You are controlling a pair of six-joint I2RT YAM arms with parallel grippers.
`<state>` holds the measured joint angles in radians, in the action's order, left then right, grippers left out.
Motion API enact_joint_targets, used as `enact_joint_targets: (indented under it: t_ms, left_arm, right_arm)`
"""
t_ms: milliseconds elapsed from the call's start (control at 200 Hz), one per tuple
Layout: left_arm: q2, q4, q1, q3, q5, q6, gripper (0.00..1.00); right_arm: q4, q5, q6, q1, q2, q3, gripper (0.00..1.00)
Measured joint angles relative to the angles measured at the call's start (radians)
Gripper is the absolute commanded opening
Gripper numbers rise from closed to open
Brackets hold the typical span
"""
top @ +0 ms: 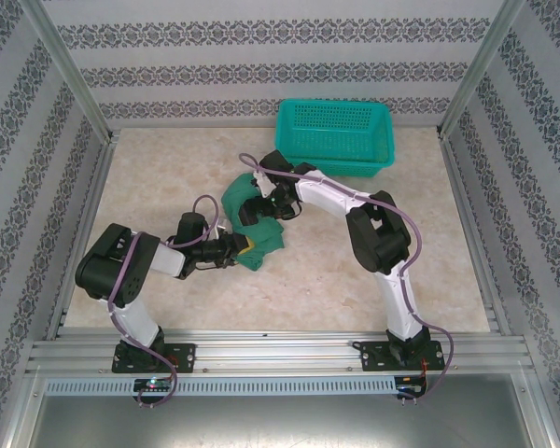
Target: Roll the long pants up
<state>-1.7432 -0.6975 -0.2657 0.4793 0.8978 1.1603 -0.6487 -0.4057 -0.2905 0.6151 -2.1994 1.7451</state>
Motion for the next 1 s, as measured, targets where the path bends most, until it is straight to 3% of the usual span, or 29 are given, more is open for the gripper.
enact_joint_targets:
  t_ms: [325,615,849,999]
  left_arm:
    - [0.009,0.026,0.000,0.012,-0.006,-0.027,0.19]
    - [0.009,0.070,0.000,0.034,-0.001,-0.060,0.19]
    - [0.011,0.185,0.006,0.084,0.026,-0.119,0.20]
    - [0.027,0.367,0.006,0.158,0.031,-0.215,0.19]
  right_arm:
    - [-0.042,-0.127,-0.012,-0.057,-0.058,0.058,0.98]
    - [-0.135,-0.119,0.057,-0.054,-0.104,0.146,0.98]
    - [-0.132,-0.109,0.085,-0.044,-0.105,0.142,0.98]
    - [-0.111,-0.134,0.083,-0.044,-0.105,0.130,0.98]
